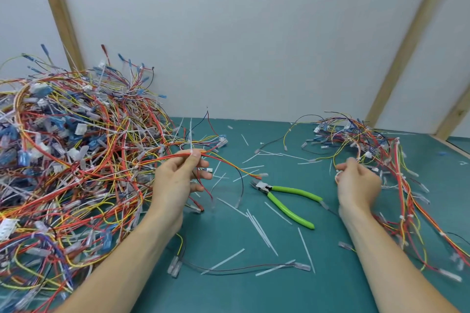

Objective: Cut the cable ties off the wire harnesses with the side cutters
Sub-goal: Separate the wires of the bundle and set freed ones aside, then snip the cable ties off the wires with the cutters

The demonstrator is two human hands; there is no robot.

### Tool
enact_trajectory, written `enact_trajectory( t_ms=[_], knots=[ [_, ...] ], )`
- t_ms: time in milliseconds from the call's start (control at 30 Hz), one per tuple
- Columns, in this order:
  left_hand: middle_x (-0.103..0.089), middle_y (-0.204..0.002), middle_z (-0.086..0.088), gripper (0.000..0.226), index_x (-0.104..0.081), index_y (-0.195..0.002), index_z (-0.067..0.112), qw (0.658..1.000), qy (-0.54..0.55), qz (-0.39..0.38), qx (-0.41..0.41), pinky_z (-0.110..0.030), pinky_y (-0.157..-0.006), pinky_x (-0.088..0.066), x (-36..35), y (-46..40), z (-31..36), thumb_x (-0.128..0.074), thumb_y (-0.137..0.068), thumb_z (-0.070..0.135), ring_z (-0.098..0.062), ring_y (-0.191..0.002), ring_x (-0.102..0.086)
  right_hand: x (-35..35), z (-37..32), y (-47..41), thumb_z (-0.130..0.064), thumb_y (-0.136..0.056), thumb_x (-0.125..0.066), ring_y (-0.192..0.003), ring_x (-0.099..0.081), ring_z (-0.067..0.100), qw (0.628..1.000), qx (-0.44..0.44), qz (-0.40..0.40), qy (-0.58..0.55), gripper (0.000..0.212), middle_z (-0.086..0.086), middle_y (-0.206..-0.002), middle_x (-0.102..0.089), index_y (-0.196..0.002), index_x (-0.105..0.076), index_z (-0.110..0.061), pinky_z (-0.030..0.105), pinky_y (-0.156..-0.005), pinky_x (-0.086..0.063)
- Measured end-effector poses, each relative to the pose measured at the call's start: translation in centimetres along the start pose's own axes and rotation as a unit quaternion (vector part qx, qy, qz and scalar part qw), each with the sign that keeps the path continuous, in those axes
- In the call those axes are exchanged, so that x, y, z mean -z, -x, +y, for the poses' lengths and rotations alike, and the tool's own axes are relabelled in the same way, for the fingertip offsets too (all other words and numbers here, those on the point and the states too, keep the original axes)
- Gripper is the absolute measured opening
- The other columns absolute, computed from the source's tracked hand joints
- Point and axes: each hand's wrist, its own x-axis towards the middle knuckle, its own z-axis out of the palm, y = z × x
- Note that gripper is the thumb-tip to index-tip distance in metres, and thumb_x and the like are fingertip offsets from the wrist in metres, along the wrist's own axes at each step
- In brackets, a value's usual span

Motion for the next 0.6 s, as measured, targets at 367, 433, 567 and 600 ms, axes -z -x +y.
enact_trajectory(
  t_ms=[367,433,567,600],
  knots=[
    [-0.076,-0.092,-0.003,0.015,-0.072,-0.096,0.015,0.998,-0.05,0.001,0.022,-0.022,-0.058,-0.049,-0.2,0.0,-0.4,-0.062,-0.098,0.027,-0.011,-0.076,-0.071,-0.1,-3.4,5.8,-0.078,-0.073,-0.066,-0.108,-0.059,0.007,0.793,0.228,-0.435,0.36,0.058,-0.018,-0.111,-0.063,-0.115,-0.061,-0.038,0.035,-0.094,-0.047],
    [-0.077,-0.094,-0.004,0.017,-0.073,-0.097,0.015,0.998,-0.059,-0.002,0.023,-0.025,-0.064,-0.05,-0.2,0.0,-0.6,-0.062,-0.098,0.028,-0.013,-0.081,-0.073,0.0,-3.9,6.8,-0.086,-0.062,-0.06,-0.12,-0.05,0.009,0.682,0.278,-0.454,0.501,0.078,-0.017,-0.121,-0.054,-0.127,-0.05,-0.044,0.038,-0.099,-0.042],
    [-0.078,-0.096,-0.004,0.023,-0.07,-0.098,0.01,0.999,-0.035,-0.012,0.015,-0.024,-0.06,-0.056,-0.2,0.0,-0.6,-0.059,-0.1,0.03,-0.017,-0.084,-0.076,0.1,-4.7,6.7,-0.065,-0.065,-0.067,-0.105,-0.059,0.02,0.677,0.271,-0.399,0.555,0.061,-0.007,-0.113,-0.062,-0.114,-0.059,-0.03,0.034,-0.084,-0.05],
    [-0.078,-0.095,-0.004,0.025,-0.07,-0.098,0.01,1.0,-0.024,-0.013,0.012,-0.023,-0.056,-0.056,-0.3,0.0,-0.6,-0.057,-0.101,0.031,-0.018,-0.083,-0.076,0.0,-4.6,6.7,-0.063,-0.063,-0.067,-0.099,-0.06,0.022,0.679,0.263,-0.391,0.562,0.059,-0.004,-0.106,-0.063,-0.108,-0.062,-0.026,0.034,-0.08,-0.052]
  ],
)
